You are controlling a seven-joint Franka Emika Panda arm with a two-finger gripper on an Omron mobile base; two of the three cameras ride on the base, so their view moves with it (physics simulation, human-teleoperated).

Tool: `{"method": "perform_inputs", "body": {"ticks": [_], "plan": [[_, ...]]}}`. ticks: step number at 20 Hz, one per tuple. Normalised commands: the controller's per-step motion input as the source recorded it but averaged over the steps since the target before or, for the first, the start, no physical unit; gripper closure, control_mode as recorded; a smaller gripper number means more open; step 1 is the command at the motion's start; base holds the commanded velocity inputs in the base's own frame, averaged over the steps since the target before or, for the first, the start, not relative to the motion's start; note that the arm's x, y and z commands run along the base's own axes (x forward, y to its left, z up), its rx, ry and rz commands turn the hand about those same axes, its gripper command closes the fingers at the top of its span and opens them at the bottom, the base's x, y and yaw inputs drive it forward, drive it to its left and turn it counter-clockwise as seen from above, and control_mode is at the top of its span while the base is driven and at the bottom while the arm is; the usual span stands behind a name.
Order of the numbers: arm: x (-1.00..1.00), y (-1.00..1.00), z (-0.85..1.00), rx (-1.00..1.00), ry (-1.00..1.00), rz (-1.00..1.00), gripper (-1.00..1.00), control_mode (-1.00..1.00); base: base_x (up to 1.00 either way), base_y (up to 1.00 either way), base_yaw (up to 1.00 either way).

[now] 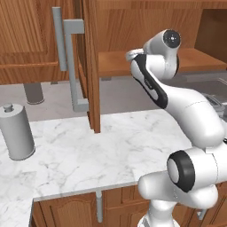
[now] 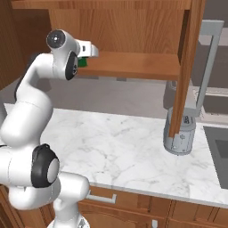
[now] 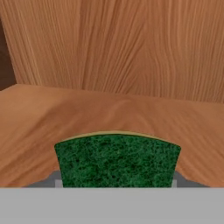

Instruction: Pick up the sponge and bar soap from the sink, and place them back in the cabinet, and close the cabinet doors.

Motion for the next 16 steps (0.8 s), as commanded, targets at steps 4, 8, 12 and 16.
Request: {"method": "perform_inputs", "body": {"ticks": [4, 8, 12, 16], "plan": [[0.21, 0.1, -0.08, 0.0, 0.0, 0.02, 1.0, -1.0, 0.0, 0.0, 0.0], [0.19, 0.07, -0.07, 0.0, 0.01, 0.02, 1.0, -1.0, 0.0, 0.0, 0.0], [0.19, 0.0, -0.01, 0.0, 0.0, 0.03, 1.0, -1.0, 0.0, 0.0, 0.0], [0.19, 0.0, -0.04, 0.0, 0.0, 0.03, 1.0, -1.0, 0.0, 0.0, 0.0]]}}
